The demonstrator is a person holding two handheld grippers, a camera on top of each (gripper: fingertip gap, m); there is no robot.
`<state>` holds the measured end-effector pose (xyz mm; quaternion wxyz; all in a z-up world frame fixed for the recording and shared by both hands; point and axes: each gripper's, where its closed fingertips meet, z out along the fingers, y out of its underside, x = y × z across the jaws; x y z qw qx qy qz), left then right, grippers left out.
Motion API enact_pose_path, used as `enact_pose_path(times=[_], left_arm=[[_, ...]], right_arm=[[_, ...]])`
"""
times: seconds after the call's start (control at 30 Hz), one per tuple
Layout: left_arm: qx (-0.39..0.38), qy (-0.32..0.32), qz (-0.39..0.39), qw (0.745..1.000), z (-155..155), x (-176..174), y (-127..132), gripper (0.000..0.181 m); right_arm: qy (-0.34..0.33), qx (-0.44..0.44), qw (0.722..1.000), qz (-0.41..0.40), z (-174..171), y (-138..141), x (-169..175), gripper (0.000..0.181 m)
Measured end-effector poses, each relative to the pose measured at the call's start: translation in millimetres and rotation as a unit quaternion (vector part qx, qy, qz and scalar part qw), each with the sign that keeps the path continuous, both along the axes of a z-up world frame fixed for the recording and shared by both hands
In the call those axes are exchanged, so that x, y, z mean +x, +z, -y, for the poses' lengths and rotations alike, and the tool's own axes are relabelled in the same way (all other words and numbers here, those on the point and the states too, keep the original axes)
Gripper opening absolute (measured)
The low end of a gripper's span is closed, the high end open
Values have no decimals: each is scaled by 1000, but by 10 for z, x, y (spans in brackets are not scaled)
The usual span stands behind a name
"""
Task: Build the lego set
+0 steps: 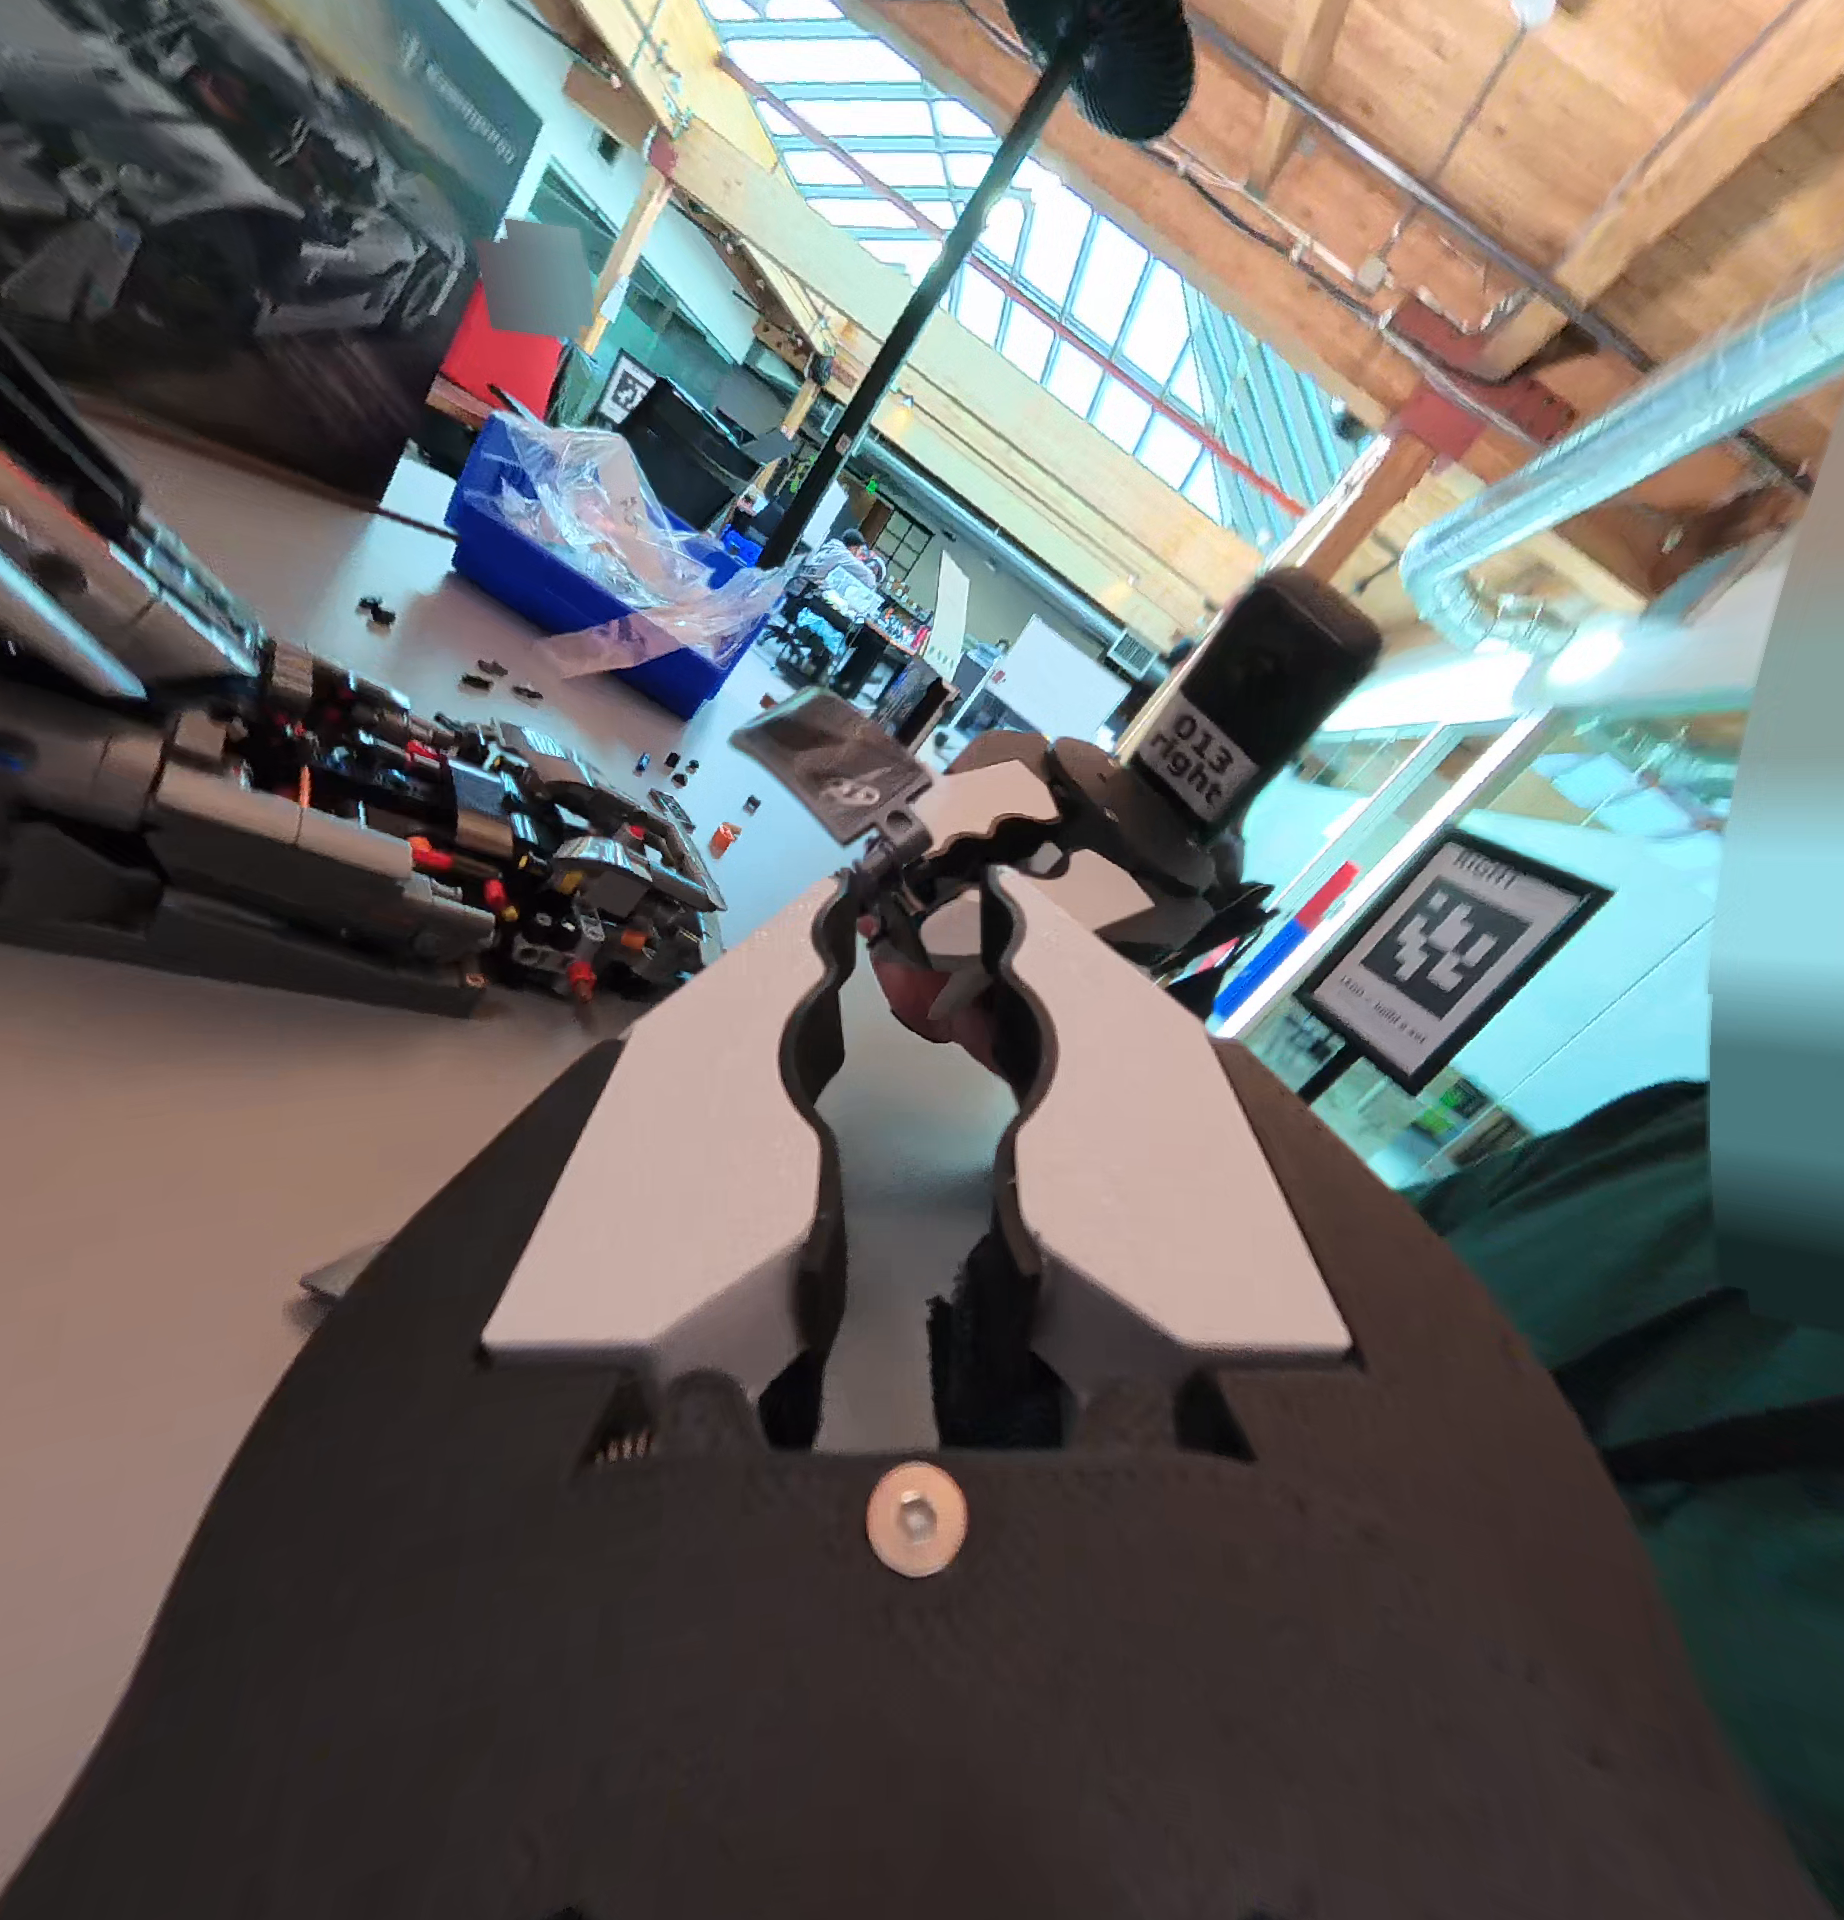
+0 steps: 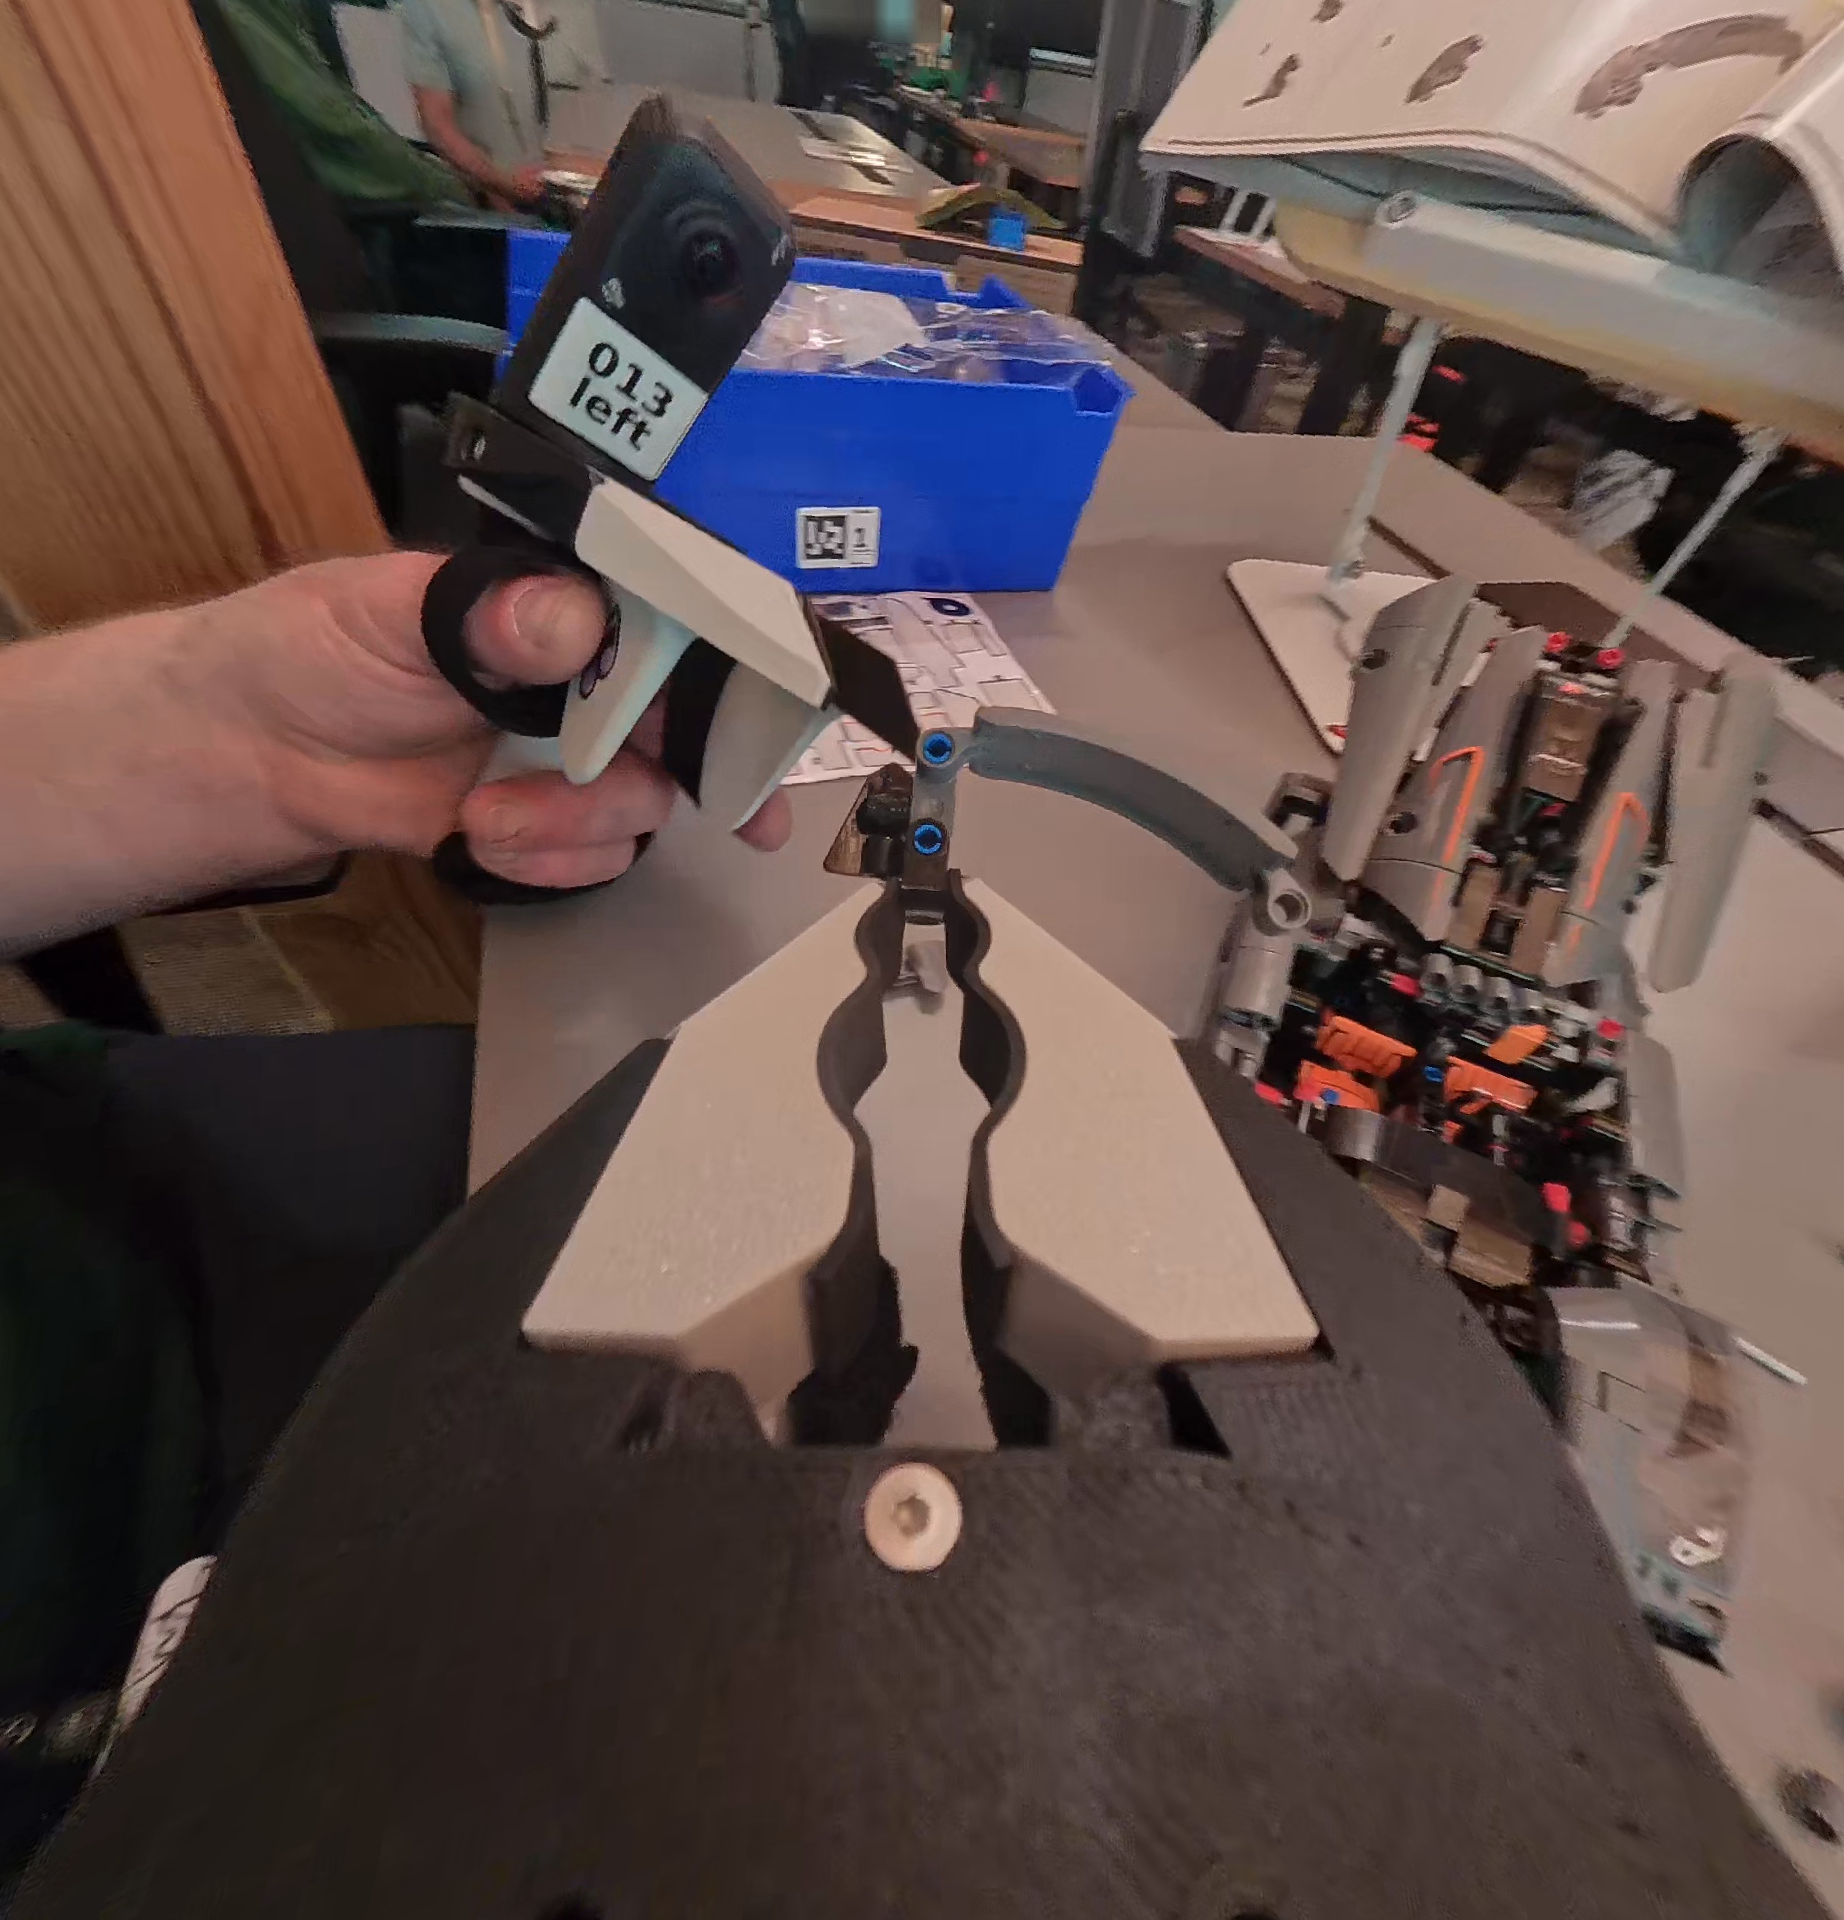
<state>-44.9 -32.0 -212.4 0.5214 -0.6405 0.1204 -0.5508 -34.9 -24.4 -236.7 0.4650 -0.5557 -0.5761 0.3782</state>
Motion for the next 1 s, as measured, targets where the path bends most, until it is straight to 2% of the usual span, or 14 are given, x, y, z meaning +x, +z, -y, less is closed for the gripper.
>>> enact_pose_path(times=[0.17,0.33,0.53,0.73,1.0], left_arm=[[94,7,-152,984,108,46,-5,22],[179,11,-325,929,209,44,-189,20],[218,-13,-438,872,349,-44,-496,18],[230,-25,-480,846,478,-114,-698,14],[210,-57,-496,841,619,-158,-884,10]], right_arm=[[57,-26,998,28,125,-83,-22,6],[130,-29,986,97,288,-271,-31,6],[202,-43,964,165,418,-465,-59,6],[240,-5,937,253,547,-740,-108,6],[255,18,908,333,616,-1004,-119,6]])
